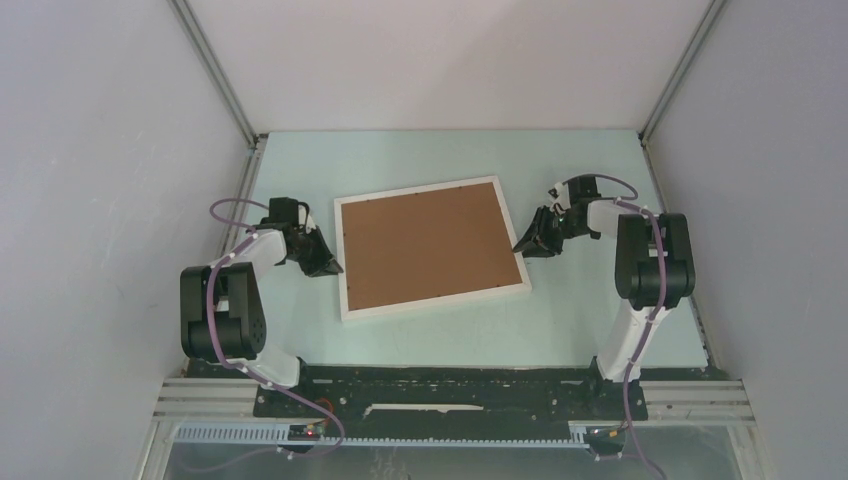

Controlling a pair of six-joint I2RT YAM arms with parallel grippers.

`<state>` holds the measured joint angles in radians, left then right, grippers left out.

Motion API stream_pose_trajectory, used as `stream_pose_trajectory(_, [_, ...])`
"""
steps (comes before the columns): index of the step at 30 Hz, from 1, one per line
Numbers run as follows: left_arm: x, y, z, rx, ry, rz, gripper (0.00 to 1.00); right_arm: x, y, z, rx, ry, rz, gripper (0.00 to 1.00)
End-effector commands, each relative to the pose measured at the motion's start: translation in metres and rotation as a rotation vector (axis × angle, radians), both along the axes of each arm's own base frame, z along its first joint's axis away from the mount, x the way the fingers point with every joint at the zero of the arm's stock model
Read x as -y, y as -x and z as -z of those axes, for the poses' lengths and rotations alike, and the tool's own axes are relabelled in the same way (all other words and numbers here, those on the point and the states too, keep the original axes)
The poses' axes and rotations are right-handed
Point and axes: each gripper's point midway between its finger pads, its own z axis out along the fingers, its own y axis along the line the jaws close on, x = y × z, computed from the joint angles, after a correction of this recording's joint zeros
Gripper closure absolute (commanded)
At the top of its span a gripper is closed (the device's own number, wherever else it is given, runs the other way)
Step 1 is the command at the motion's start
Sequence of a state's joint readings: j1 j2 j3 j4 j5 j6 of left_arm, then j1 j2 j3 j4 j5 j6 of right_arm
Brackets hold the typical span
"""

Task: Put the photo into the frame
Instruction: Install the photo frame at the center of the board.

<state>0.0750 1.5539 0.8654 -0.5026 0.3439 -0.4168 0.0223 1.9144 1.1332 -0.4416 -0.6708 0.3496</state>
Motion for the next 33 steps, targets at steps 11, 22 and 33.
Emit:
stream_pose_trajectory(11, [0.017,-0.002,-0.009,0.038,0.054,0.053,0.95,-0.022,-0.001,-0.002,-0.041,-0.076,-0.010,0.63])
stream_pose_trajectory(22, [0.017,-0.002,-0.011,0.045,0.055,0.055,0.95,-0.025,0.011,0.011,-0.054,0.087,-0.056,0.64])
stream_pose_trajectory(33, [0.017,-0.002,-0.011,0.045,0.056,0.053,0.96,-0.016,0.023,0.022,-0.066,0.312,-0.085,0.64])
